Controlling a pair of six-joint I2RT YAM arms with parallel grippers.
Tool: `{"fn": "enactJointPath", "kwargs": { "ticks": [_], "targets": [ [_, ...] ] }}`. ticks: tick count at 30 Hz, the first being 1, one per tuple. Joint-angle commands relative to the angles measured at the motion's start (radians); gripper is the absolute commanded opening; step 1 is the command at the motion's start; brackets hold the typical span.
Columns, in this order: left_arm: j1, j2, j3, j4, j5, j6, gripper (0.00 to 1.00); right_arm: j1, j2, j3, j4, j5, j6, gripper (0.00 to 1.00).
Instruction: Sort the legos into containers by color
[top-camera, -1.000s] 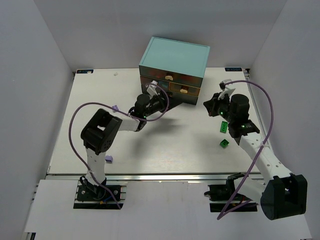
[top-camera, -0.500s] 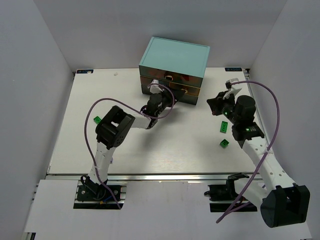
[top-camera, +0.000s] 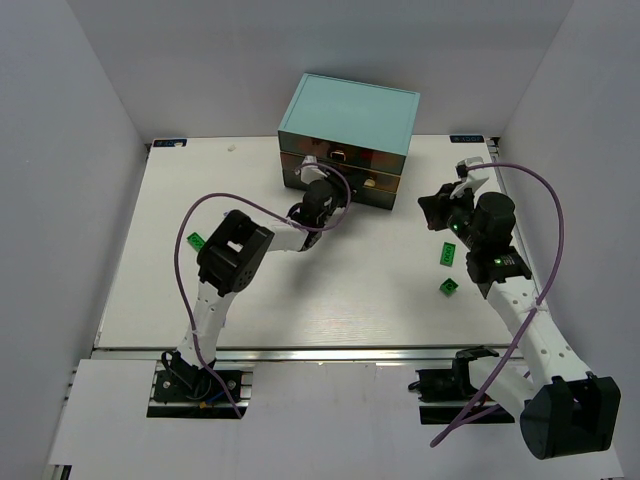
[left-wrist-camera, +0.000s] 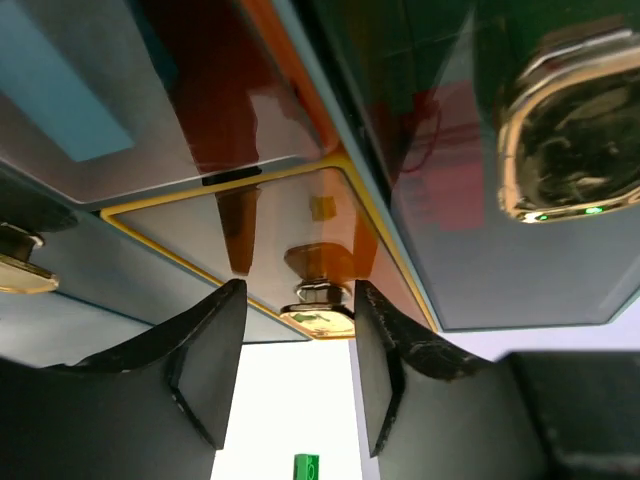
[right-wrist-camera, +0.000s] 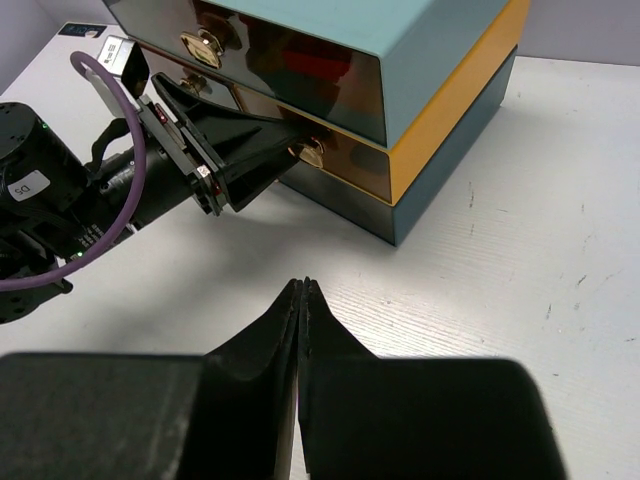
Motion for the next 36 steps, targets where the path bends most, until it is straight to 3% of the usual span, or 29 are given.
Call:
{"fn": "enactJointPath", "kwargs": {
  "ticks": [1, 10, 15, 19, 36],
  "targets": [
    [-0.013, -0.015, 0.052, -0.049, -0.022, -0.014, 0.55, -0.005, -0.021, -0.005, 0.052, 0.003, 0.008, 0.0],
    [-0.013, 0.0, 0.096, -0.085, 0.001, -0.04, 0.56, -0.021, -0.018, -0.009, 0.055, 0.001, 0.011, 0.0],
    [-0.022, -0.005, 0.084, -0.082, 0.004, -0.045, 0.4, -0.03, -0.015, -0.009, 0.057, -0.003, 0.012, 0.0],
    [-0.022, -0.031, 0.051, -0.069, 0.007, -0.046, 0.34, -0.036, -0.013, -0.012, 0.055, -0.014, 0.012, 0.0],
    [-0.022, -0.285, -0.365, 0.115, 0.104, -0.04, 0.31, -0.047, 0.041, -0.015, 0.049, -0.054, -0.021, 0.0]
  ]
}}
